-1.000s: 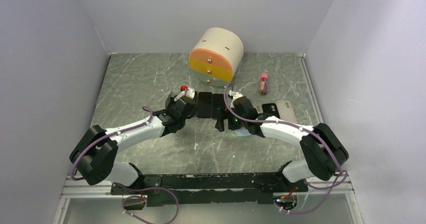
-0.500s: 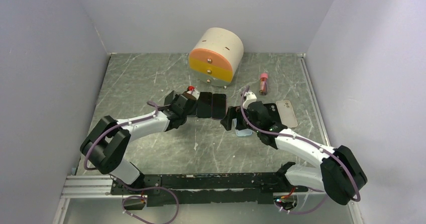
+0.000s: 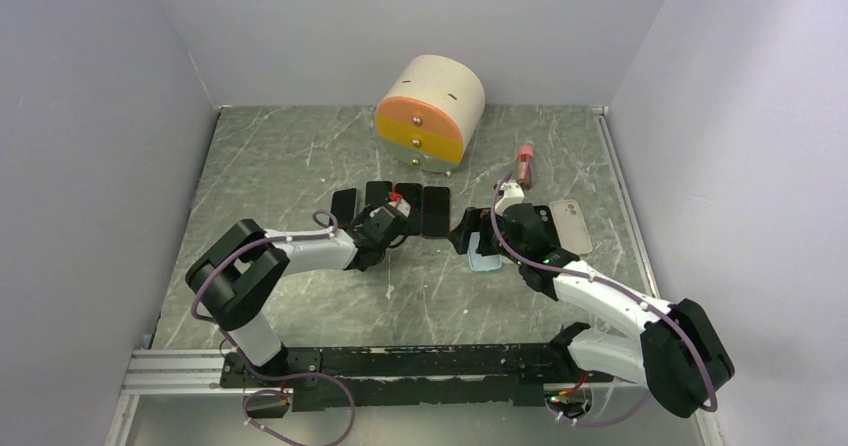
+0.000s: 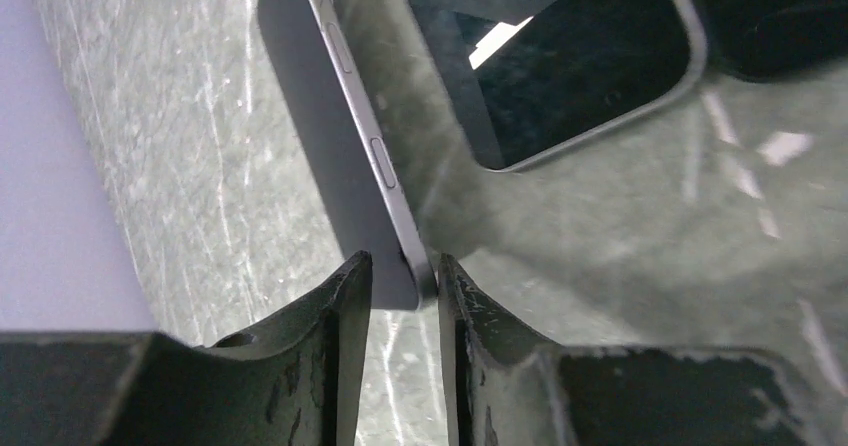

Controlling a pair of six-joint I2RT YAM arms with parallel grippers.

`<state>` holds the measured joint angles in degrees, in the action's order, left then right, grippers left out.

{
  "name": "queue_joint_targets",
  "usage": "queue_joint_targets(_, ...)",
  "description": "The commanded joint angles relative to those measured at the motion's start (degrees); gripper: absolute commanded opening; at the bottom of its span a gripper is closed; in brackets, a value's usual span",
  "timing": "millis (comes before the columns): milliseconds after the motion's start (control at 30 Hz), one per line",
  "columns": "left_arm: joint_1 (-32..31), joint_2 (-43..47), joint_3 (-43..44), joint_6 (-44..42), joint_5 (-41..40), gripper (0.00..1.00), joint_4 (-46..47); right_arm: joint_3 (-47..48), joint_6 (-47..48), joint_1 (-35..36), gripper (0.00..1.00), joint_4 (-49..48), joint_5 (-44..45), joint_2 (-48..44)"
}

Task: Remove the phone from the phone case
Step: Place the phone at the center of the board.

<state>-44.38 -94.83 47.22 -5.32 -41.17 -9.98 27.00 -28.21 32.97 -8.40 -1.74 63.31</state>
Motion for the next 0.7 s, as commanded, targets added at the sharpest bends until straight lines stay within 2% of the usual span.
queue_joint_targets(0, -2.91, -1.83, -0.35, 4.41, -3.65, 0.37, 0.41, -0.96, -0.78, -1.68, 0.95, -3.52, -0.26, -2.23)
queue_joint_targets(100, -2.93, -1.51, 0.07, 4.97, -4.73, 0.45, -0.01, -1.57, -0.71, -2.28, 0.95, -3.93, -0.38, -3.19)
queue_joint_targets(300, -0.84, 2.64, 0.83, 12.45, -0.95, 0.58, -4.59, -2.12, -0.23, -2.99, 0.95, -3.63, 0.03, -4.82)
queue_joint_targets(467, 2.99, 10.23, 0.85, 20.44, 5.93, 0.71, -7.78, -2.57, -0.12, -3.17, 0.95, -3.97, -0.28, -5.52)
queue_joint_targets(667, 12.58, 19.59, -0.54, 29.72, 21.69, 0.75, -10.71, -2.74, -0.31, -3.26, 0.95, -4.48, -1.10, -5.47)
